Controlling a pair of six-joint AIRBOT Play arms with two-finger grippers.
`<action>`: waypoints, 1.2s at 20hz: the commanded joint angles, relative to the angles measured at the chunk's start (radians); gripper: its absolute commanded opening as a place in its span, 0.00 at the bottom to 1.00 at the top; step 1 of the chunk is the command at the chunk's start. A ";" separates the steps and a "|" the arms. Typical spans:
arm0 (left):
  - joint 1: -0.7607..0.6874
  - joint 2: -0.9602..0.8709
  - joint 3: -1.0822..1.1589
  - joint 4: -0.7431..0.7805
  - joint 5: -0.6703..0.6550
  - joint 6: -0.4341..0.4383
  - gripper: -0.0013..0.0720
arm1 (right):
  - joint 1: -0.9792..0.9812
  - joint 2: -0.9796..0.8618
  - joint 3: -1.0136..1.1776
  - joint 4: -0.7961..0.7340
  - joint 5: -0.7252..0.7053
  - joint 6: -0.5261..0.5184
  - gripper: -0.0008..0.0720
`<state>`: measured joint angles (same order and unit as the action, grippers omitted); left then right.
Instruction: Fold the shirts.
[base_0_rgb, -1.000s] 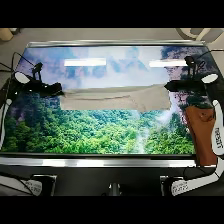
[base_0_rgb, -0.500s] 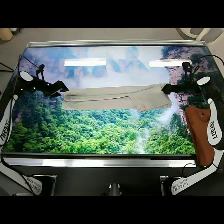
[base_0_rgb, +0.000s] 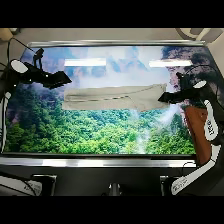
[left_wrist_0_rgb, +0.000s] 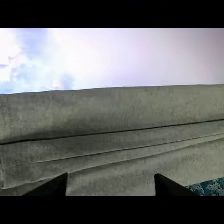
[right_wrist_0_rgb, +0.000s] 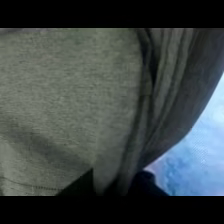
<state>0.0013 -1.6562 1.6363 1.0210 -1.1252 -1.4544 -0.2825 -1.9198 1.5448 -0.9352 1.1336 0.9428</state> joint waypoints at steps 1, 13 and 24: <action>-0.095 -0.004 0.001 -0.002 -0.004 0.003 0.41 | 0.018 0.008 0.002 0.053 0.018 0.033 0.04; -0.549 -0.373 0.002 -0.687 0.377 -0.105 0.05 | 0.113 0.544 0.002 0.158 0.236 0.007 0.04; -0.502 -0.295 0.001 -0.706 0.375 0.080 0.04 | 0.266 0.643 0.002 -0.003 0.112 0.058 0.04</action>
<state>-0.5838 -2.0293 1.6367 0.2104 -0.7139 -1.4521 -0.0887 -1.2377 1.5459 -0.8879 1.3231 0.9916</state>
